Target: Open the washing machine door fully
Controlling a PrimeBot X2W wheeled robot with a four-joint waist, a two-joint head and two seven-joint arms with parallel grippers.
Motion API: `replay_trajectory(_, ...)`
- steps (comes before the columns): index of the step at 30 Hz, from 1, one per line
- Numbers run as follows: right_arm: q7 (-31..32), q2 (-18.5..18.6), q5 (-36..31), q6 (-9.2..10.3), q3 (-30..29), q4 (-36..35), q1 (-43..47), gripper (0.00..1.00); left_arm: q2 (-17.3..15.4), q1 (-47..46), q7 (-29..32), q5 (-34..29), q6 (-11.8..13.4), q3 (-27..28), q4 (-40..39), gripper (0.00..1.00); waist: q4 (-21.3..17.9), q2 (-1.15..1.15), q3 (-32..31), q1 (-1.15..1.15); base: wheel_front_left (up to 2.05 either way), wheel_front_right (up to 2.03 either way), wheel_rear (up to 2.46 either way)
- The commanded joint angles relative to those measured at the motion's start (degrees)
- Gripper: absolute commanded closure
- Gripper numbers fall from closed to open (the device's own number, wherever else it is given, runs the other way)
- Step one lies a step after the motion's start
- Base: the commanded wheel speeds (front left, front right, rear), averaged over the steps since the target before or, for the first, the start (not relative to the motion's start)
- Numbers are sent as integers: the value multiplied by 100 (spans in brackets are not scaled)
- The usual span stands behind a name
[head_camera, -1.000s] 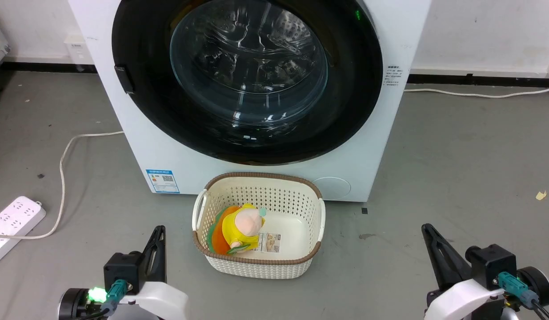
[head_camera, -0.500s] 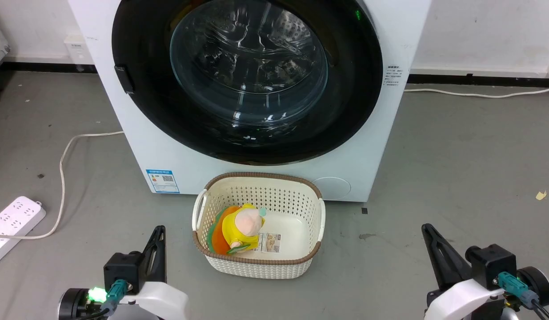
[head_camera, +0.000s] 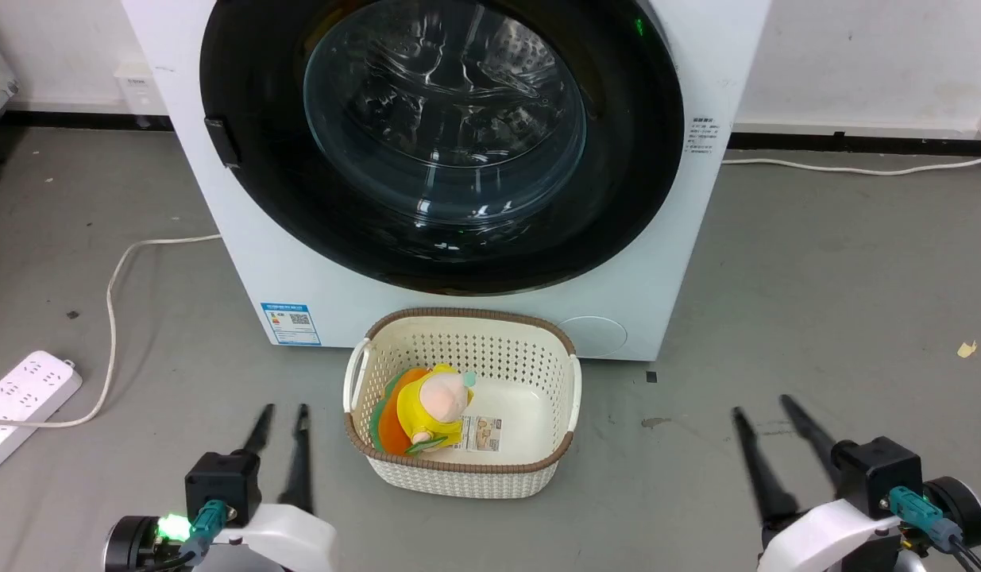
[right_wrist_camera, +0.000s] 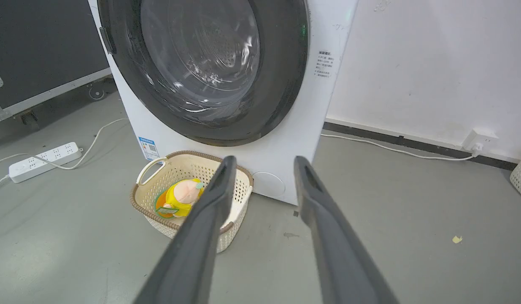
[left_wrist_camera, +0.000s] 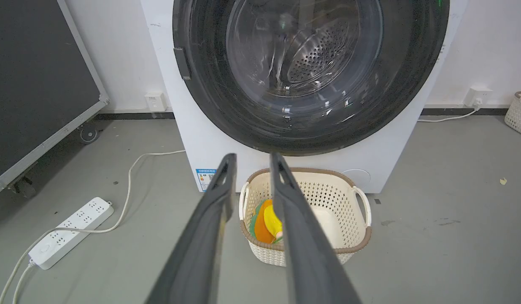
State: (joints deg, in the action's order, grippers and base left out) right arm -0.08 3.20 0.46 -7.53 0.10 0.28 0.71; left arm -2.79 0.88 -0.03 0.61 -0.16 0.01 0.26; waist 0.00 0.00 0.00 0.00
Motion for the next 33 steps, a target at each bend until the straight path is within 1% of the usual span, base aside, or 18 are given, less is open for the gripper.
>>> replay_trajectory(1, -11, 0, 11, 0, 1, 4, 0, 0, 0, -2, -11, -1, 3, -3, 1, 0, -1, 0, 1, 0, 0, 0, 0)
replay_trajectory(19, -225, 2, 156, 1, -29, 31, -77, 0, -4, -54, -226, -11, 83, -158, -11, 0, 17, 0, 89, 0, 0, 0, 0)
replay_trajectory(26, -305, 141, 329, 1, 9, 34, -285, 0, -6, -152, -310, -21, 117, -243, -46, 0, 45, 0, 272, 0, 0, 0, 0)
replay_trajectory(33, -312, 339, 615, 1, 47, 41, -673, 0, -10, -286, -393, -35, 152, -343, -80, 0, 84, 0, 499, 0, 0, 0, 0)
